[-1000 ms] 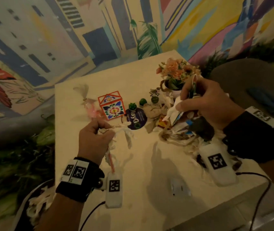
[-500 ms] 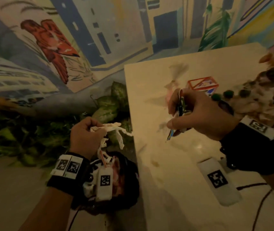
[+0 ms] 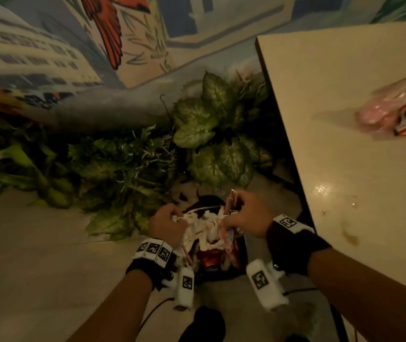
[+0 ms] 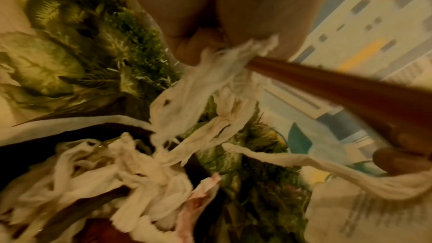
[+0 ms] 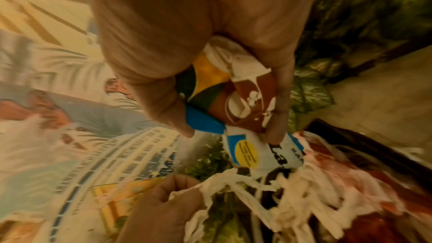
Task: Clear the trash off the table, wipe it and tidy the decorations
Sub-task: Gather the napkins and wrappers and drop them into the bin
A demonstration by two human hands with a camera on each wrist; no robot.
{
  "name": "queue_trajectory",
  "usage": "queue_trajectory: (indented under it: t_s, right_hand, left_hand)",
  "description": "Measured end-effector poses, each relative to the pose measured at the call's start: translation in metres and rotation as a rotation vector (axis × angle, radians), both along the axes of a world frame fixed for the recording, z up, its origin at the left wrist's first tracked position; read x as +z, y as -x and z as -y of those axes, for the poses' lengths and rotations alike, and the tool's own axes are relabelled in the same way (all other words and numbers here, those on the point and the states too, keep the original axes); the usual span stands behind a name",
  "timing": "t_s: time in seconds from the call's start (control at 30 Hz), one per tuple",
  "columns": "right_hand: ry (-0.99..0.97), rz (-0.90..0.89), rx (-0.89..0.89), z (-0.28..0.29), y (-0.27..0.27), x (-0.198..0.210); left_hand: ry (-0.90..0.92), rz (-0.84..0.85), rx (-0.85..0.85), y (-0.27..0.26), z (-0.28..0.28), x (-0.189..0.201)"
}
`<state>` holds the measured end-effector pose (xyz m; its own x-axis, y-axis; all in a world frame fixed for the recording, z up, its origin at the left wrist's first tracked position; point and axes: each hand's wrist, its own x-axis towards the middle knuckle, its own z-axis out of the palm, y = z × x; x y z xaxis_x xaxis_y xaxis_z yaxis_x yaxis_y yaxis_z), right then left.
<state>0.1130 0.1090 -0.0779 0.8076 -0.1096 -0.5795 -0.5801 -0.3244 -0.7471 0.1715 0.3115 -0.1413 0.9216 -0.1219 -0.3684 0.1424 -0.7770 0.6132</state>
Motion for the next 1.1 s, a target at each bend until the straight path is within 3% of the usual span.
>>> queue_trajectory:
  t_s: [0.23, 0.37, 0.53, 0.63, 0.8, 0.9, 1.1]
  right_hand:
    - [0.017, -0.245, -0.014, -0.026, -0.008, -0.131]
    - [0.172, -0.357, 0.151, -0.04, -0.011, -0.197]
    - [0.396, -0.378, 0.399, -0.056, -0.02, -0.249]
    - [0.44, -0.377, 0.46, -0.066, -0.022, -0.27]
    - [0.431, -0.342, 0.51, -0.067, -0.016, -0.273]
    - [0.316, -0.338, 0.492, -0.06, -0.009, -0.264]
    - [0.149, -0.248, 0.33, -0.044, 0.008, -0.227]
  left_hand:
    - [-0.153, -0.145, -0.072, 0.0, -0.004, -0.117]
    - [-0.345, -0.234, -0.224, -0.001, -0.002, -0.184]
    - [-0.489, -0.351, -0.4, 0.018, 0.0, -0.23]
    - [-0.42, -0.457, -0.422, 0.024, -0.005, -0.248]
    - [-0.304, -0.536, -0.535, 0.005, -0.012, -0.243]
    - [-0.268, -0.507, -0.494, 0.0, -0.011, -0.224]
    - [-0.227, -0.364, -0.256, 0.012, -0.017, -0.159]
